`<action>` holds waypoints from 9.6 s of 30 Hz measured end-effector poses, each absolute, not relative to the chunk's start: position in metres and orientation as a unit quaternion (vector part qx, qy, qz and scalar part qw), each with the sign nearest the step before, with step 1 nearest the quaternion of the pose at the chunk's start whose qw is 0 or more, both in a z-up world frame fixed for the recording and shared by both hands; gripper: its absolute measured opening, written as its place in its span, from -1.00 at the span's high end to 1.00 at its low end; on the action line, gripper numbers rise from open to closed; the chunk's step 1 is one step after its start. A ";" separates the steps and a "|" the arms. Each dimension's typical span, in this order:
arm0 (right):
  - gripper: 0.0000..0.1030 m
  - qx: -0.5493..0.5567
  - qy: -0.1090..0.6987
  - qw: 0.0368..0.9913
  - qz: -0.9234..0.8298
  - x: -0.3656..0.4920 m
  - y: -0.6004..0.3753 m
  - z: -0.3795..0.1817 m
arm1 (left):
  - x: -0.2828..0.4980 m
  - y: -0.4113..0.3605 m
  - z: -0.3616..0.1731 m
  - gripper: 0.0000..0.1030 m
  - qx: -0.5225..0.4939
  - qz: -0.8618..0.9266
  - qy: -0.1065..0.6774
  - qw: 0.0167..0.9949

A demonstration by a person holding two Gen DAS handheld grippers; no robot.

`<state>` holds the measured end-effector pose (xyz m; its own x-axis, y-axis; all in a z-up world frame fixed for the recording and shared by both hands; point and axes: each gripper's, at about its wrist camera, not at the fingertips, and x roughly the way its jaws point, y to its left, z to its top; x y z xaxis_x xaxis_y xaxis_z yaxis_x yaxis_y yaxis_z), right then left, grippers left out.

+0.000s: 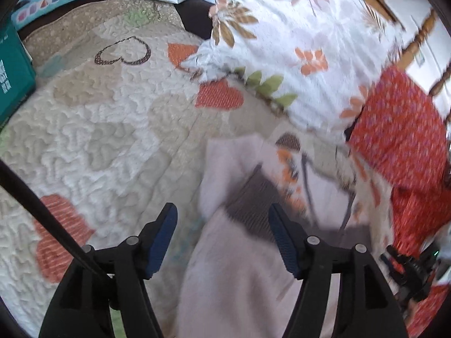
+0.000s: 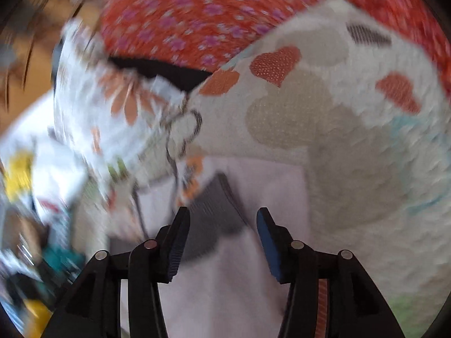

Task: Fold small clothes

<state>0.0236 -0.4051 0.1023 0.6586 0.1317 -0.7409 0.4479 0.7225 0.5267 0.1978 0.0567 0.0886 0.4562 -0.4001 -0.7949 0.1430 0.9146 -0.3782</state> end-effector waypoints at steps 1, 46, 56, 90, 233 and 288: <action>-0.09 0.324 0.418 0.843 -0.100 0.014 -0.397 0.104 | 0.191 0.060 0.085 -0.28 -0.108 -0.165 0.506 0.839; 0.11 -0.146 0.461 0.859 0.167 0.011 0.004 0.086 | 0.159 0.203 0.106 -0.19 -0.166 0.014 0.447 0.879; 0.91 -0.050 0.494 0.849 0.182 0.066 0.040 0.070 | 0.152 0.273 0.111 -0.20 -0.253 0.077 0.412 0.872; 0.83 -0.187 0.449 0.871 0.073 0.087 0.065 0.051 | 0.156 0.258 0.098 -0.28 -0.252 0.075 0.433 0.862; -0.12 0.081 0.427 0.884 -0.174 -0.121 -0.255 0.072 | -0.019 -0.056 0.039 -1.00 0.089 -0.110 0.472 0.870; -0.44 0.066 0.460 0.867 -0.179 -0.113 -0.259 0.053 | -0.017 -0.052 0.023 -1.00 0.064 -0.112 0.487 0.864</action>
<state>-0.1132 -0.2589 0.0531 0.5136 -0.2487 -0.8212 0.3708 0.9274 -0.0490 -0.0174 -0.0522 0.0228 0.5009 -0.1306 -0.8556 0.2557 0.9668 0.0021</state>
